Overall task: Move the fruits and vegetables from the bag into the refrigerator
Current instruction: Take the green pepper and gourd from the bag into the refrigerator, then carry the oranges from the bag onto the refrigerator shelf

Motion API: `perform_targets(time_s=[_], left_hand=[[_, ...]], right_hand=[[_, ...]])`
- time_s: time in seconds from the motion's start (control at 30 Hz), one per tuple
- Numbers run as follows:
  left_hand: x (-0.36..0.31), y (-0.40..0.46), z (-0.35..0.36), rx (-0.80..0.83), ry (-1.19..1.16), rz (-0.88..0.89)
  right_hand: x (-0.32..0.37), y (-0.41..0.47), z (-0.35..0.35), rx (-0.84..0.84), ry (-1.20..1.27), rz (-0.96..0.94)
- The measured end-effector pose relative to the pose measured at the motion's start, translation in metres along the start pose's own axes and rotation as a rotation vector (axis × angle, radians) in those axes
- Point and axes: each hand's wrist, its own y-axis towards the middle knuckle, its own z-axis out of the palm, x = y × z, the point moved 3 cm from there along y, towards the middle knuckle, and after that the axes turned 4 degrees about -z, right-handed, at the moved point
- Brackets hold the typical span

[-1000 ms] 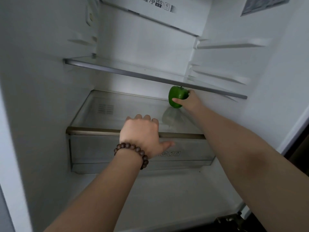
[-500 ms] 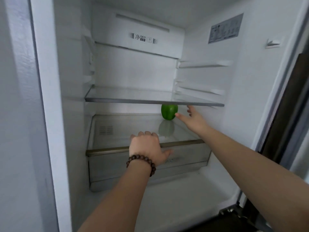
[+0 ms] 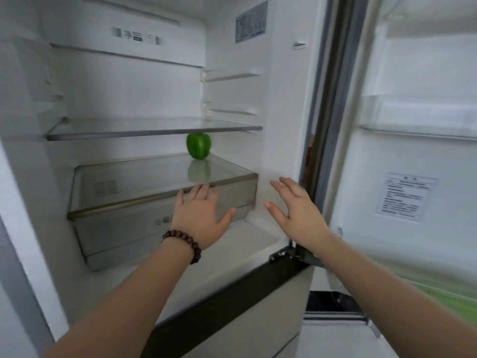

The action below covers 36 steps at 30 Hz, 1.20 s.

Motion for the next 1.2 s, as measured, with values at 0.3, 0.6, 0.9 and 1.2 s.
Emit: perform_targets(time_s=[0.3,0.6,0.9,1.2], left_hand=[[-0.199,-0.099,0.007,-0.017,-0.345,0.320],[-0.426,-0.279,0.008,0.173,-0.521,0.686],[-0.620,-0.514,-0.017,0.396,-0.680,1.119],[-0.752,-0.742,-0.072,0.528,-0.752,1.649]], right_hand=[[-0.072,-0.165,-0.098,-0.014,-0.322,0.204],[-0.128,-0.455,-0.248,-0.107,-0.436,0.715],[-0.083,-0.759,-0.359,-0.227,-0.595,1.294],[0.013,-0.977,-0.426,-0.462,-0.722,1.848]])
